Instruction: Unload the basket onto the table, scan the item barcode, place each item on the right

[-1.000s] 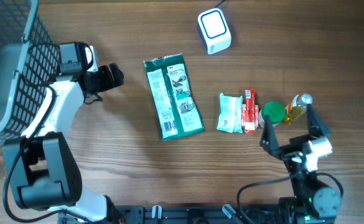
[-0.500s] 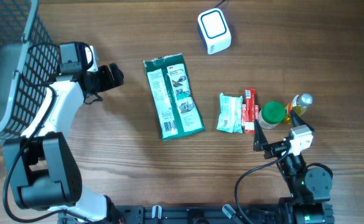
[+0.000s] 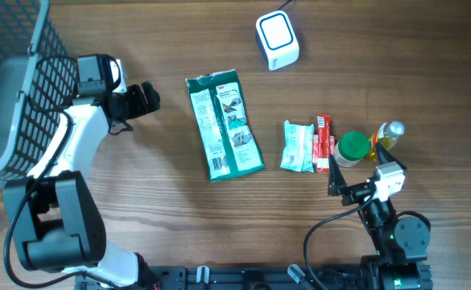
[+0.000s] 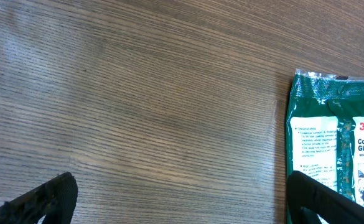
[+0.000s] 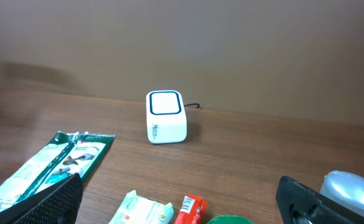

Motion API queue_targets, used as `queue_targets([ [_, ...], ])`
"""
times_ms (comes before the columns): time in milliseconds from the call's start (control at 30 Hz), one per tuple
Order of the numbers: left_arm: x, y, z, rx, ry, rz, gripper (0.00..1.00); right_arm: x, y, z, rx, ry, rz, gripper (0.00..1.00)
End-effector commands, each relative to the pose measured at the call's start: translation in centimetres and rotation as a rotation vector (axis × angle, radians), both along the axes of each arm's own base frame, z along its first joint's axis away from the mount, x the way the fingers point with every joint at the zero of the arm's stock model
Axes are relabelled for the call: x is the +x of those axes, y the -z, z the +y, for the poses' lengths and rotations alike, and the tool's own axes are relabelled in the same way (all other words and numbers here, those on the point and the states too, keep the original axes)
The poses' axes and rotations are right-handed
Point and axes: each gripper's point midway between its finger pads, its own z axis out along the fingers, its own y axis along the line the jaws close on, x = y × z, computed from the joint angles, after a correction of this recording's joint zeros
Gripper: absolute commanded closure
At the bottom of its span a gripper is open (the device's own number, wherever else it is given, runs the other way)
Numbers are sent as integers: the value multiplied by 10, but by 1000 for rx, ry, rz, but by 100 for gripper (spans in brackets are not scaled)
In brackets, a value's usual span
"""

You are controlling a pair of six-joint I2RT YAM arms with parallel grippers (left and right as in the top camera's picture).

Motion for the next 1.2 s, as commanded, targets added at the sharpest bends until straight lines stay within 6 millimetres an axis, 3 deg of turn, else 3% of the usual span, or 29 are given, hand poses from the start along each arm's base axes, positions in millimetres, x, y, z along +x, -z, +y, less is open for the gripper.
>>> queue_targets([
  [0, 3, -6, 5, 10, -7, -18, 0, -1, -3, 0, -11, -5, -15, 0],
  [333, 3, -4, 5, 9, -7, -13, 0, -1, -3, 0, -12, -5, -15, 0],
  [467, 5, -25, 5, 15, -7, -66, 0, -1, -3, 0, -12, -5, -15, 0],
  [600, 3, -73, 5, 29, -8, -182, 0, -1, -2, 0, -12, -5, -15, 0],
  [733, -12, -156, 3, 54, -9, -395, 0, -1, -2, 0, -12, -5, -12, 0],
  [867, -52, -247, -2, 83, -9, -646, 0, -1, -2, 0, -12, -5, -12, 0],
  [967, -102, -314, -8, 107, -10, -855, 0, -1, -2, 0, -11, -5, -12, 0],
  [1100, -160, -365, -15, 130, -11, -1052, 0, -1, -2, 0, -11, -5, -12, 0],
  [1167, -181, -379, -17, 137, -11, -1114, 0, -1, -2, 0, -11, -5, -12, 0],
])
